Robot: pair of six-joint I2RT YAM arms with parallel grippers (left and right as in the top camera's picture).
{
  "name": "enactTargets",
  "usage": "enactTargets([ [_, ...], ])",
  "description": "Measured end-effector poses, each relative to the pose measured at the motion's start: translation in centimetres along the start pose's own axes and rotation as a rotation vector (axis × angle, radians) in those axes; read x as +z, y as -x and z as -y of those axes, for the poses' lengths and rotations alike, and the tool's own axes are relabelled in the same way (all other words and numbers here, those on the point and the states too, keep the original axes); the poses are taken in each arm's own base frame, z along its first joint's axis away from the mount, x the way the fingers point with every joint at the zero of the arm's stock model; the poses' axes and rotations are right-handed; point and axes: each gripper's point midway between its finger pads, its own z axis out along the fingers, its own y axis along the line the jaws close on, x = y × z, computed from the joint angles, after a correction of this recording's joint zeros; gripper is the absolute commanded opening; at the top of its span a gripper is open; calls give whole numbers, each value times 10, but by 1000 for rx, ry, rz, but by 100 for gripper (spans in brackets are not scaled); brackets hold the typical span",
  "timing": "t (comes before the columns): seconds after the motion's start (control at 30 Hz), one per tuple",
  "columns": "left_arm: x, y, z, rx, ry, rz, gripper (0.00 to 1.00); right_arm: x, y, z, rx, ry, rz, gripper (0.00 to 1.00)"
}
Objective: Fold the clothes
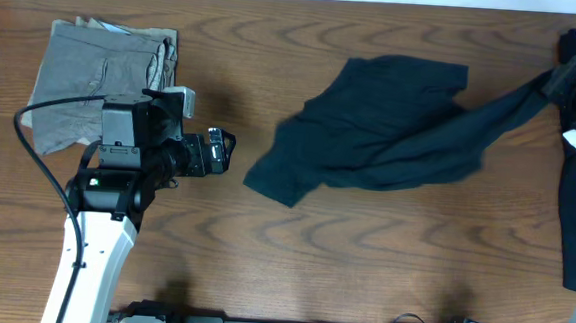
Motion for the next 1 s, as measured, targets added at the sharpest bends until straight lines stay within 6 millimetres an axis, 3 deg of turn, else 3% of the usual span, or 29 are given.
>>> enactTargets([
  [0.13, 6, -4, 1, 1, -4, -26, 98, -5, 2, -1, 1, -4, 14, 1],
  [0.37, 32, -25, 12, 24, -28, -138, 98, -1, 0, 16, 8, -90, 8, 1],
  [0.57, 66, -50, 16, 61, -33, -263, 98, 1, -6, 22, 13, -119, -17, 1],
  [0.77, 107, -82, 1, 111, 39, -397, 100, 1, -11, 24, 20, -132, -37, 1],
  [1.0, 141, -111, -8, 162, 65, -494, 79, 1, -13, 25, 22, -137, -45, 1],
])
